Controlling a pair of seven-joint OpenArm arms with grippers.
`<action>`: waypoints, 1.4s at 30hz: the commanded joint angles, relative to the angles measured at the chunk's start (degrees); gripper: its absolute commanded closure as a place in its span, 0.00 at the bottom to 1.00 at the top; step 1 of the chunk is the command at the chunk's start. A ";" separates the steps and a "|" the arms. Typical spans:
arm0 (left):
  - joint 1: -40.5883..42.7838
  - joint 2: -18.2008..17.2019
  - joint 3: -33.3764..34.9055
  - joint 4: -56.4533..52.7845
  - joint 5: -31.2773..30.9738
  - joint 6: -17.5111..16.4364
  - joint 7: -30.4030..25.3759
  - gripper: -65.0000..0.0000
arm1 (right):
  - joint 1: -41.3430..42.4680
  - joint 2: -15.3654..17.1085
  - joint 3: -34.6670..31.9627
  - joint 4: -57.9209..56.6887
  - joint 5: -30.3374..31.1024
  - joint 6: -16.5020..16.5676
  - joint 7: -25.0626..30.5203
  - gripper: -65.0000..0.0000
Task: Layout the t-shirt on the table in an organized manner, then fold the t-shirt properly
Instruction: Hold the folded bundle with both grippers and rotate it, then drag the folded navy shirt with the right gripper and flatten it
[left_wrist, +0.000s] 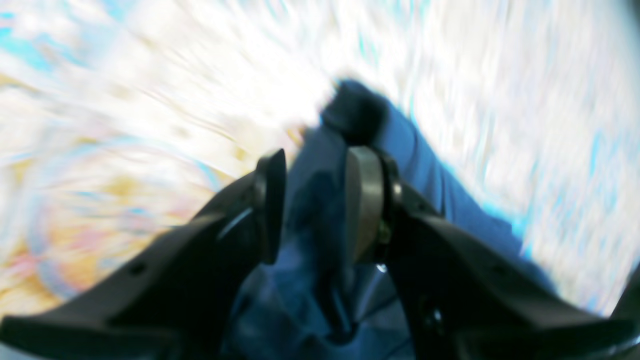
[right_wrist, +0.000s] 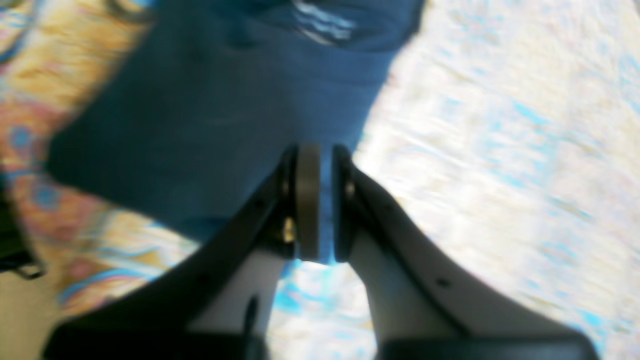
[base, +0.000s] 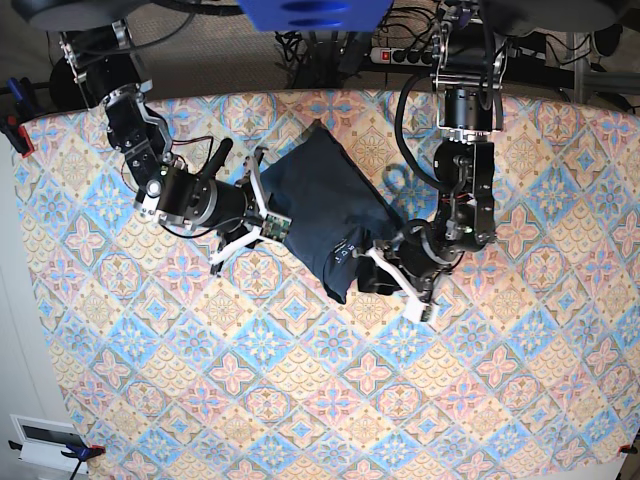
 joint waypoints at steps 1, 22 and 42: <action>-1.12 -0.25 -3.09 1.82 -2.56 -0.15 -1.10 0.70 | 0.29 -0.08 0.31 0.67 0.24 -0.03 0.41 0.93; 23.58 -7.55 -26.48 21.34 -23.57 -0.15 5.14 0.70 | 13.04 -24.52 -12.35 -30.19 -0.11 -0.03 6.30 0.94; 24.28 -7.55 -27.62 23.71 -23.93 -0.15 5.41 0.70 | 16.82 -11.95 3.39 -43.03 -8.02 -0.03 15.79 0.94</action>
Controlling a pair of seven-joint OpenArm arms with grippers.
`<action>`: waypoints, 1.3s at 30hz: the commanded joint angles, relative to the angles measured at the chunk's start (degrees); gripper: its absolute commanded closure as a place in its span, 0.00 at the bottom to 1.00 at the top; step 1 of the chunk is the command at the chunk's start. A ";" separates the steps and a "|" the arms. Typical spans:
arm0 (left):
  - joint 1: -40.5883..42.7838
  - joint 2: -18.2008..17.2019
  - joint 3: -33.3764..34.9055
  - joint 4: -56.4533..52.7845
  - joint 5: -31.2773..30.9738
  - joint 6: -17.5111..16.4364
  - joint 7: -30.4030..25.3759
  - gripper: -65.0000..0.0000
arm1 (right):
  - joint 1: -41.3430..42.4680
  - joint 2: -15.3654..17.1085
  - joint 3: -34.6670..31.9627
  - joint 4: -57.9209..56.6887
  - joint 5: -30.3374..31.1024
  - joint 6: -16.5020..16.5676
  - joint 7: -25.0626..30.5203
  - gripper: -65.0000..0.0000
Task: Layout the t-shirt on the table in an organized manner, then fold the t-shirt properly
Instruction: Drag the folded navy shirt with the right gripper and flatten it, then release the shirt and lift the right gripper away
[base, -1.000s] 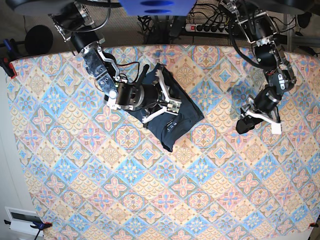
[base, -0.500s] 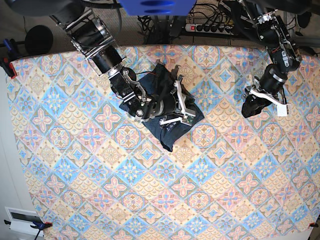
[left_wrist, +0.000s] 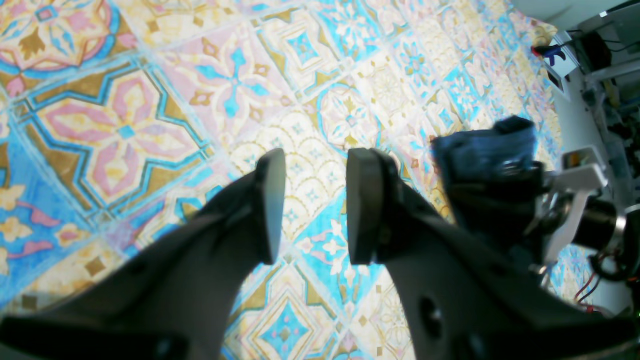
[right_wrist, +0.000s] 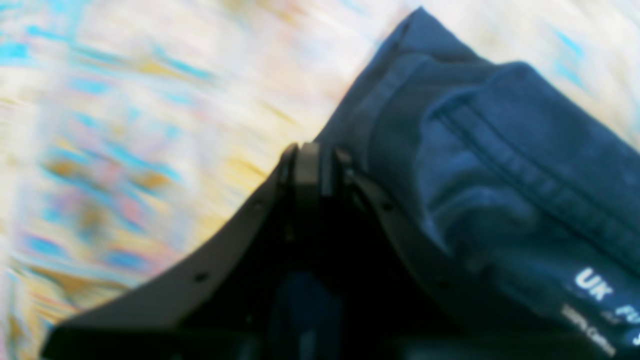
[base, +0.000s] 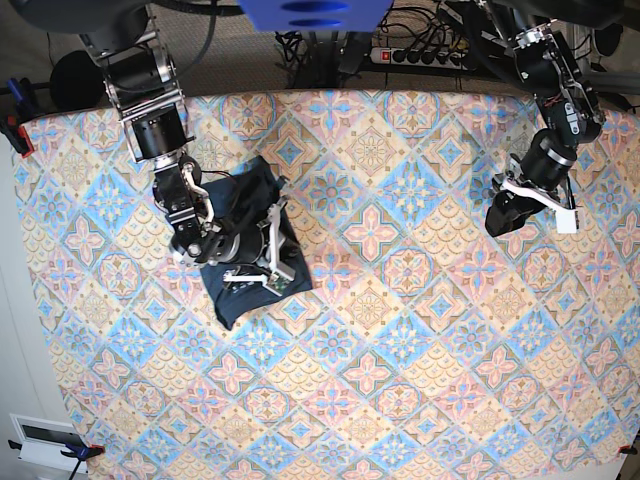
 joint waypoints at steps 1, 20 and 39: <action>-0.44 -0.66 -0.19 1.02 -1.19 -0.63 -1.19 0.70 | 2.86 0.80 1.32 0.60 -0.63 -0.32 -0.12 0.94; -0.35 -0.66 -0.19 0.94 -1.28 -0.81 -1.19 0.70 | 0.31 3.35 5.98 18.01 -0.46 -0.32 -7.33 0.94; -1.67 -0.40 -0.01 0.85 -1.19 -0.81 -1.19 0.70 | -15.69 3.26 10.02 16.78 -0.46 -0.32 -8.56 0.94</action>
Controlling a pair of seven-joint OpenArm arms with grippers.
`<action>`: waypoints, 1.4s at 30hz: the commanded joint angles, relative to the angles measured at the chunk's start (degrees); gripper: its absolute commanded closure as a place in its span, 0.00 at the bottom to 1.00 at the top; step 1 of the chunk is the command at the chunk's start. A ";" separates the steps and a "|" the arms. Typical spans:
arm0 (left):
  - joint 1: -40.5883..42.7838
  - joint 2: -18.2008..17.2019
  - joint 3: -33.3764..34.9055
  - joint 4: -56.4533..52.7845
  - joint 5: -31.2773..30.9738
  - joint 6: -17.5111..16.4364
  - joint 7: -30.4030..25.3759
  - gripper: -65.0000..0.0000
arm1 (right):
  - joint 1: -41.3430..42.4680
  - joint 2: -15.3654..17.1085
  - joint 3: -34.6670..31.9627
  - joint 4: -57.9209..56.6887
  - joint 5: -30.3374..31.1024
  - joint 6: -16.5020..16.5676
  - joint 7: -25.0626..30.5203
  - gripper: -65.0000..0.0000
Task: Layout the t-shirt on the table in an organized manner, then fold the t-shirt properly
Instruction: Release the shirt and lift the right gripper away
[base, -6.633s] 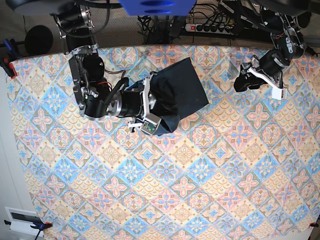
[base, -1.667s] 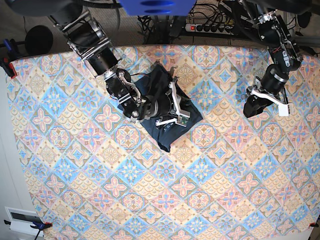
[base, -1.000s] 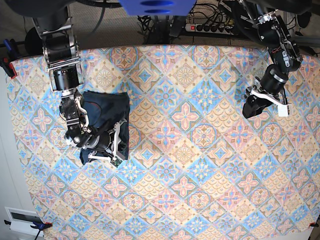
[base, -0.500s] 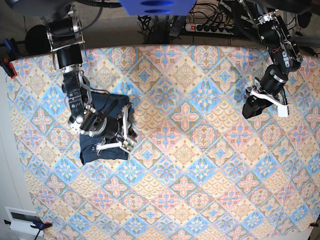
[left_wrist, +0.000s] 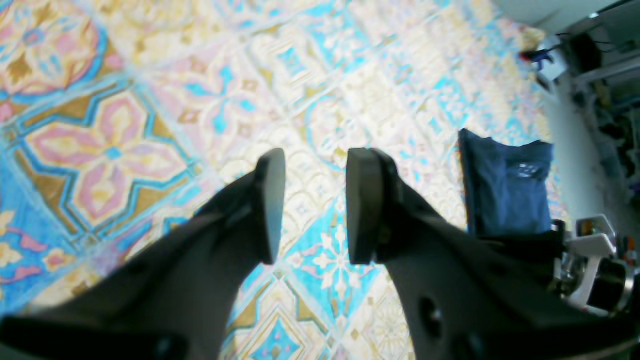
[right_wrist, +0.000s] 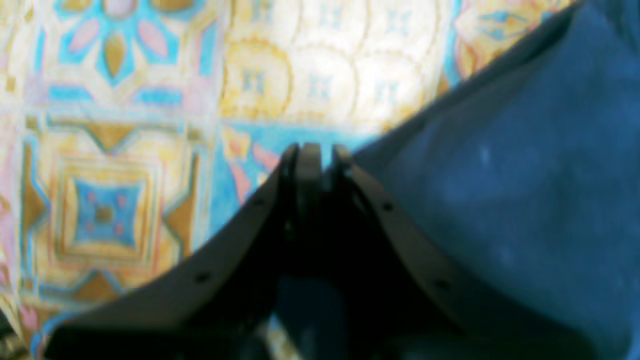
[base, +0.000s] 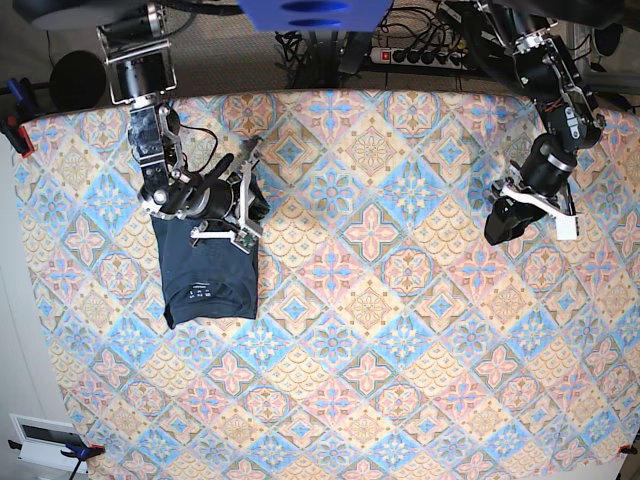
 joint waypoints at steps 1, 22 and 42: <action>-0.27 -0.68 -0.12 0.96 -0.89 -0.41 -1.00 0.70 | 0.31 0.57 0.50 -0.69 -1.40 -0.40 -1.28 0.94; -0.01 -0.68 -0.12 1.05 -0.89 -0.50 -1.00 0.70 | 0.22 4.79 4.19 3.18 -1.40 -0.40 -0.49 0.94; 8.70 -1.39 -0.83 4.65 -0.54 -0.41 -1.26 0.70 | -22.02 1.89 22.39 29.72 1.42 -0.40 -10.51 0.98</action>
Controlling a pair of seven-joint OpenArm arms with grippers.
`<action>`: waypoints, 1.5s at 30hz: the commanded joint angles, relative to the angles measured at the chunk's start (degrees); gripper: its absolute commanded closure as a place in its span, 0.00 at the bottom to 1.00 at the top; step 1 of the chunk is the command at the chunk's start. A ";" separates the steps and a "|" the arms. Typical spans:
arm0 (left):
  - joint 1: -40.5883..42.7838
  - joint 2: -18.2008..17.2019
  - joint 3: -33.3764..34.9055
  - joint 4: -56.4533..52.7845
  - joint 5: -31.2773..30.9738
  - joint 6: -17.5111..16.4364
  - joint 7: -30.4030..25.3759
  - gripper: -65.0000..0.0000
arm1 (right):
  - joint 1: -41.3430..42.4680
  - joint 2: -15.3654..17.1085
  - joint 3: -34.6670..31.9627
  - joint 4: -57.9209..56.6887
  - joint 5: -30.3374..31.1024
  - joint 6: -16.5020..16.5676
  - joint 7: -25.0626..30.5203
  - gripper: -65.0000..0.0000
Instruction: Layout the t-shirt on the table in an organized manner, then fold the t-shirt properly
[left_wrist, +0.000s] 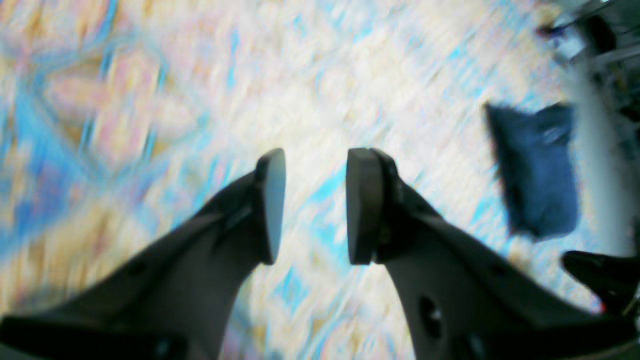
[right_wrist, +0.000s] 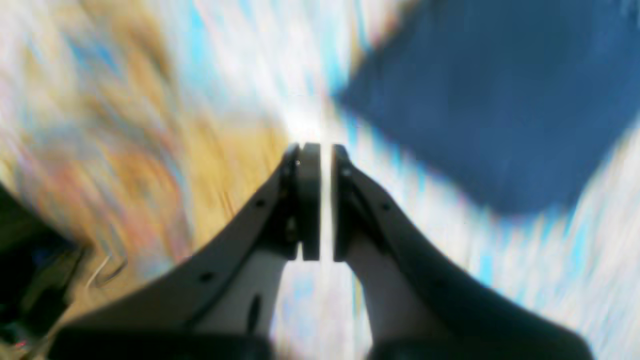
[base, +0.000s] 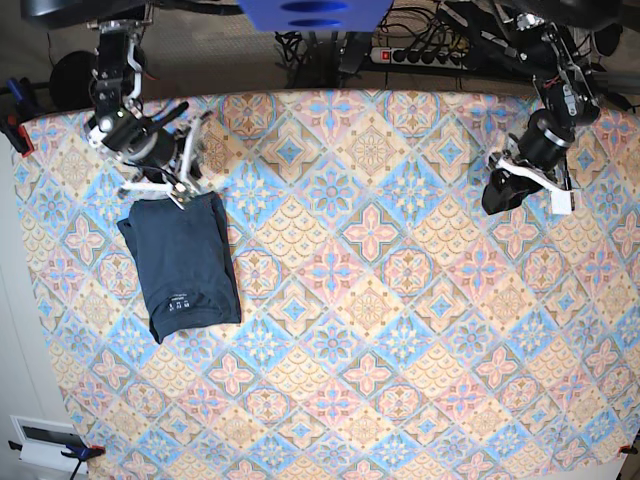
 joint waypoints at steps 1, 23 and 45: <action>1.78 -2.03 -1.99 1.79 -1.08 -0.41 -1.33 0.70 | -0.87 0.73 2.95 1.27 3.68 -0.03 1.88 0.99; 38.26 -2.11 -16.94 9.17 -0.91 -0.50 -1.06 1.00 | -30.06 -2.43 26.86 -7.96 17.31 -0.03 1.62 0.99; 19.54 -2.47 17.08 -46.47 33.11 -0.24 -31.48 1.00 | -14.06 -3.40 10.51 -60.89 -0.80 -0.03 30.81 0.99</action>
